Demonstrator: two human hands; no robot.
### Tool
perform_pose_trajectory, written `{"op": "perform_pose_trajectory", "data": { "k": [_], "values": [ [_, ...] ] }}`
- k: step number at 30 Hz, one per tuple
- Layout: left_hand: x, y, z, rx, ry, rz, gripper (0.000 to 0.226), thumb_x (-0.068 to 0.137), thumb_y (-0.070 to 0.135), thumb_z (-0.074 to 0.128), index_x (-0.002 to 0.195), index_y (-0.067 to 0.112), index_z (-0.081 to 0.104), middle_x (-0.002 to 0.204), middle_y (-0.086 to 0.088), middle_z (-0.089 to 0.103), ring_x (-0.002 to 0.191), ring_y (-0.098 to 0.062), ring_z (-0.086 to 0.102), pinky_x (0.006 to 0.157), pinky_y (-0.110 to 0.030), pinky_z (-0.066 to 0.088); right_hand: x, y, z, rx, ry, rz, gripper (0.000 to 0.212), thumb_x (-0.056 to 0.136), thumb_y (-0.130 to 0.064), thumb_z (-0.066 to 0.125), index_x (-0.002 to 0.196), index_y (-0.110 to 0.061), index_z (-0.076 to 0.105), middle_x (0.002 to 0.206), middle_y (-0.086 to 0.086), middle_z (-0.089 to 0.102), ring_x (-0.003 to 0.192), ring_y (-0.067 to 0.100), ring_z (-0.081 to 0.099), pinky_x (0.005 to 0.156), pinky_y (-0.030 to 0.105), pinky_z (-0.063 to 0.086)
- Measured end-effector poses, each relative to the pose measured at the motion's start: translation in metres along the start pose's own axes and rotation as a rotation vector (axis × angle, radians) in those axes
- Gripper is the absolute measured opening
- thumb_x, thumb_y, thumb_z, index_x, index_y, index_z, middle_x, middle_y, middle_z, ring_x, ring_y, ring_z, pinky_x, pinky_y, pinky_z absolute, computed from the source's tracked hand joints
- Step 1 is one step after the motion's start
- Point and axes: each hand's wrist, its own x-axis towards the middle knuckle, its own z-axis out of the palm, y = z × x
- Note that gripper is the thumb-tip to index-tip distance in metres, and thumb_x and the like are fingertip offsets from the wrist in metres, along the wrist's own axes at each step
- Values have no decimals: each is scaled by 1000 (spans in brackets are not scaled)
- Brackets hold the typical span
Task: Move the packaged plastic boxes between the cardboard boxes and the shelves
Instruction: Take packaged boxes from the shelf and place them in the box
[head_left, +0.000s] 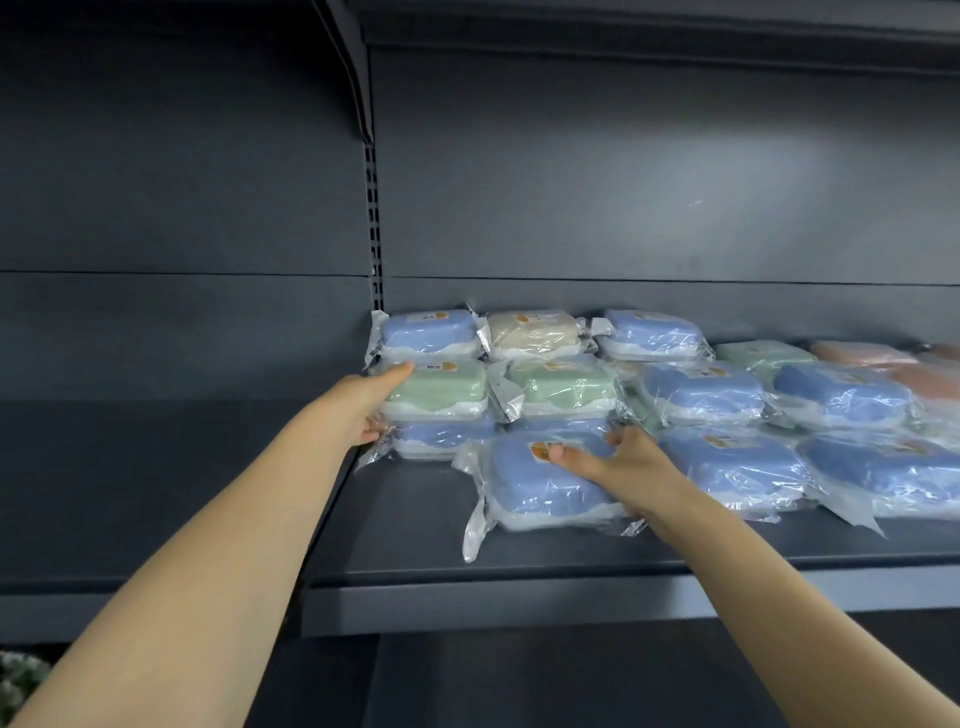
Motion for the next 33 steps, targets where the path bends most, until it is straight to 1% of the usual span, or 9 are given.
{"op": "perform_pose_trajectory", "data": {
  "k": [4, 7, 11, 14, 18, 22, 25, 28, 33],
  "values": [
    [-19, -8, -1, -157, 18, 44, 51, 79, 43, 72, 109, 15, 41, 93, -2, 50, 89, -21, 55, 84, -30, 49, -7, 1, 8, 65, 122, -31, 98, 64, -49, 81, 137, -8, 31, 141, 6, 40, 121, 19, 43, 90, 26, 34],
    [-33, -12, -4, -318, 69, 88, 58, 74, 36, 79, 115, 3, 53, 104, -9, 65, 75, -19, 64, 66, -26, 56, -14, 0, 7, 53, 153, -75, 94, 67, -44, 80, 137, -8, 29, 143, 7, 36, 127, 21, 40, 94, 27, 34],
    [-54, -10, -5, -446, 98, 128, 46, 75, 31, 79, 102, 2, 57, 101, -13, 68, 70, -18, 66, 62, -27, 58, -24, 1, -1, 71, 190, -102, 94, 70, -40, 80, 141, -9, 27, 146, 6, 35, 132, 22, 37, 103, 32, 34],
    [-80, -10, -5, -525, 97, 143, 49, 79, 29, 76, 114, 1, 55, 95, -10, 67, 67, -14, 65, 45, -17, 53, -36, 4, -13, 143, 205, -138, 94, 72, -36, 80, 144, -10, 25, 147, 6, 35, 133, 21, 36, 100, 28, 32],
    [-126, -19, -2, -582, 120, 152, 55, 78, 30, 76, 120, 0, 54, 107, -12, 68, 73, -15, 68, 50, -19, 55, -62, 14, -34, 141, 144, -178, 96, 67, -45, 80, 143, -11, 32, 145, 5, 41, 131, 23, 42, 107, 35, 36],
    [-187, -34, 13, -637, 146, 184, 36, 81, 29, 74, 102, 3, 59, 96, -10, 69, 72, -15, 69, 66, -27, 59, -98, 33, -61, 156, 92, -190, 86, 56, -56, 82, 124, -14, 51, 121, 3, 61, 107, 20, 60, 95, 41, 49],
    [-238, -53, 32, -680, 194, 177, 25, 82, 26, 73, 87, 6, 58, 84, -7, 70, 71, -16, 70, 76, -32, 59, -133, 58, -85, 210, 57, -208, 71, 63, -43, 83, 121, -12, 54, 114, 1, 64, 100, 17, 63, 88, 33, 51],
    [-282, -83, 53, -707, 190, 157, 21, 84, 23, 71, 90, 6, 61, 84, -6, 73, 75, -18, 72, 73, -32, 59, -169, 95, -106, 190, 36, -247, 52, 69, -32, 82, 111, -20, 54, 103, -5, 65, 91, 11, 63, 79, 29, 51],
    [-337, -161, 94, -670, 194, 23, 14, 87, 20, 66, 88, 7, 61, 69, 1, 73, 64, -9, 71, 54, -20, 55, -219, 174, -127, 141, -90, -145, 53, 72, -29, 80, 115, -23, 49, 96, -12, 62, 85, 5, 62, 72, 24, 52]
  ]
}}
